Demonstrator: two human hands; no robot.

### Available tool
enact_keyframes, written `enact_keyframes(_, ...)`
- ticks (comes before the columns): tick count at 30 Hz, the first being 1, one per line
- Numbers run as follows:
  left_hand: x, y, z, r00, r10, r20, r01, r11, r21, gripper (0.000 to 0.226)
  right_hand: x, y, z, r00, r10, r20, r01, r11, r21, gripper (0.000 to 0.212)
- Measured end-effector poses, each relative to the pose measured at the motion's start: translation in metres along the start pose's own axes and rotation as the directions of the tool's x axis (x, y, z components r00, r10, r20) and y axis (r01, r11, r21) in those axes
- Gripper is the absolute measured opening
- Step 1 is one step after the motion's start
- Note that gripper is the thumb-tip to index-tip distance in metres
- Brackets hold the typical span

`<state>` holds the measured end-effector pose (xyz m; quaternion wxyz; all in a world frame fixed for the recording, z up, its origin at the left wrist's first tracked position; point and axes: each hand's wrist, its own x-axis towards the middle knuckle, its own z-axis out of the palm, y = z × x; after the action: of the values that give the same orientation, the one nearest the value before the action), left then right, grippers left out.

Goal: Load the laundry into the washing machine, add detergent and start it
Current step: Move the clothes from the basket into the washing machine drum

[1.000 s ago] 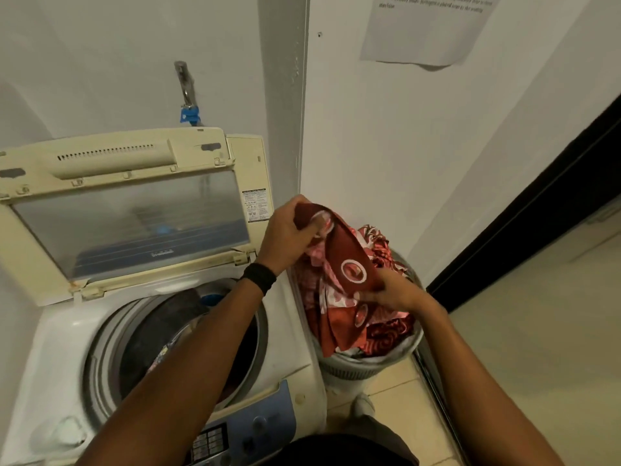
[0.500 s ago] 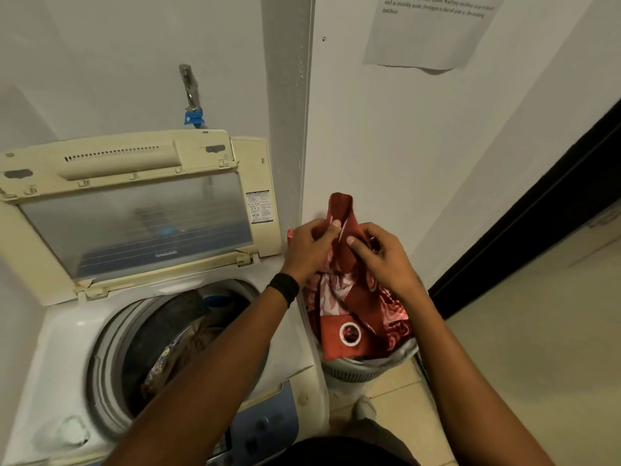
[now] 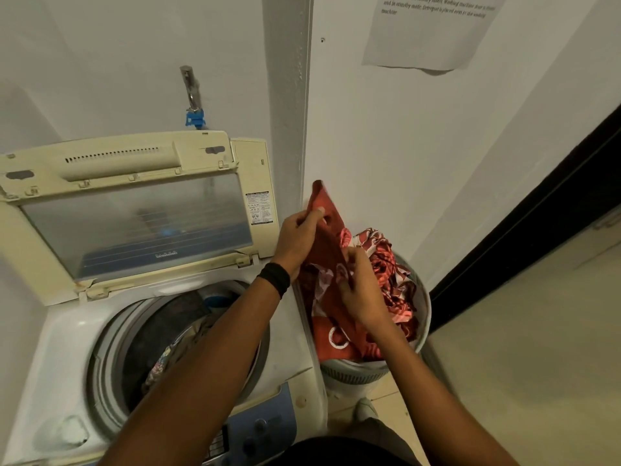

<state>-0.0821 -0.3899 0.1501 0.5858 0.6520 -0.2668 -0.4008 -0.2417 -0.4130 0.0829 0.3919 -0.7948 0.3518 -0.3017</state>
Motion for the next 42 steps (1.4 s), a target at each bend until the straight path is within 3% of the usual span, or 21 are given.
enact_keyframes(2, 0.002, -0.001, -0.007, 0.999, 0.033, -0.026, -0.032, 0.999, 0.033, 0.028, -0.001, 0.004, -0.010, 0.999, 0.012, -0.049, -0.014, 0.999, -0.044, 0.027)
enact_keyframes(5, 0.005, -0.006, -0.023, 0.999, 0.042, -0.029, -0.040, 0.996, 0.083, 0.027, 0.010, -0.002, -0.041, 0.993, -0.119, -0.012, 0.117, 0.988, -0.106, 0.024)
enact_keyframes(9, 0.000, 0.000, -0.028, 0.970, -0.018, 0.243, -0.032, 0.979, 0.202, 0.054, 0.038, -0.041, -0.074, 0.946, -0.142, 0.290, 0.168, 0.984, -0.067, 0.038)
enact_keyframes(11, -0.007, 0.004, -0.024, 0.924, -0.063, 0.377, -0.038, 0.966, 0.254, 0.068, 0.049, -0.055, -0.075, 0.927, -0.158, 0.340, 0.190, 0.980, -0.062, 0.038)
enact_keyframes(14, -0.011, 0.002, -0.022, 0.888, -0.072, 0.453, -0.046, 0.968, 0.245, 0.089, 0.059, -0.062, -0.069, 0.935, -0.196, 0.295, 0.220, 0.974, -0.049, 0.031)
enact_keyframes(17, -0.009, -0.004, -0.030, 0.874, -0.070, 0.481, -0.041, 0.975, 0.216, 0.102, 0.064, -0.057, -0.062, 0.962, -0.206, 0.176, 0.223, 0.972, -0.079, 0.038)
enact_keyframes(19, -0.006, -0.008, -0.039, 0.862, -0.065, 0.502, -0.033, 0.983, 0.183, 0.097, 0.065, -0.050, -0.057, 0.974, -0.178, 0.138, 0.194, 0.975, -0.111, 0.036)
enact_keyframes(21, -0.005, -0.009, -0.045, 0.850, -0.028, 0.526, -0.071, 0.984, 0.166, 0.072, 0.062, -0.041, -0.053, 0.985, -0.146, 0.088, 0.153, 0.985, -0.076, 0.032)
enact_keyframes(24, -0.005, -0.011, -0.040, 0.908, 0.031, 0.417, -0.095, 0.986, 0.134, 0.040, 0.055, -0.040, -0.045, 0.993, -0.110, 0.049, 0.109, 0.994, 0.021, 0.028)
enact_keyframes(27, 0.000, -0.012, -0.037, 0.971, 0.043, 0.237, -0.037, 0.999, -0.030, 0.030, 0.036, -0.032, -0.041, 0.984, 0.017, 0.177, -0.034, 0.995, 0.094, 0.054)
enact_keyframes(30, 0.006, -0.006, -0.043, 0.993, 0.008, 0.120, 0.006, 0.993, -0.118, 0.028, 0.014, 0.001, -0.042, 0.927, 0.143, 0.346, -0.111, 0.988, -0.110, 0.058)
enact_keyframes(33, 0.008, -0.003, -0.045, 1.000, 0.019, 0.017, -0.019, 0.998, -0.055, 0.018, 0.012, 0.013, -0.054, 0.954, 0.157, 0.255, -0.141, 0.987, -0.077, 0.045)
enact_keyframes(36, 0.004, -0.008, -0.036, 0.997, 0.074, -0.007, -0.074, 0.997, -0.031, 0.025, 0.026, -0.008, -0.063, 0.993, 0.120, 0.005, -0.120, 0.993, -0.017, 0.035)
enact_keyframes(39, -0.007, -0.012, -0.015, 0.989, 0.136, 0.052, -0.135, 0.991, -0.026, 0.021, 0.041, -0.034, -0.056, 0.952, 0.138, -0.272, -0.136, 0.990, 0.024, 0.040)
enact_keyframes(42, -0.014, -0.014, -0.002, 0.978, 0.207, 0.041, -0.206, 0.978, -0.019, 0.021, 0.050, -0.046, -0.042, 0.902, 0.192, -0.388, -0.184, 0.981, 0.057, 0.034)
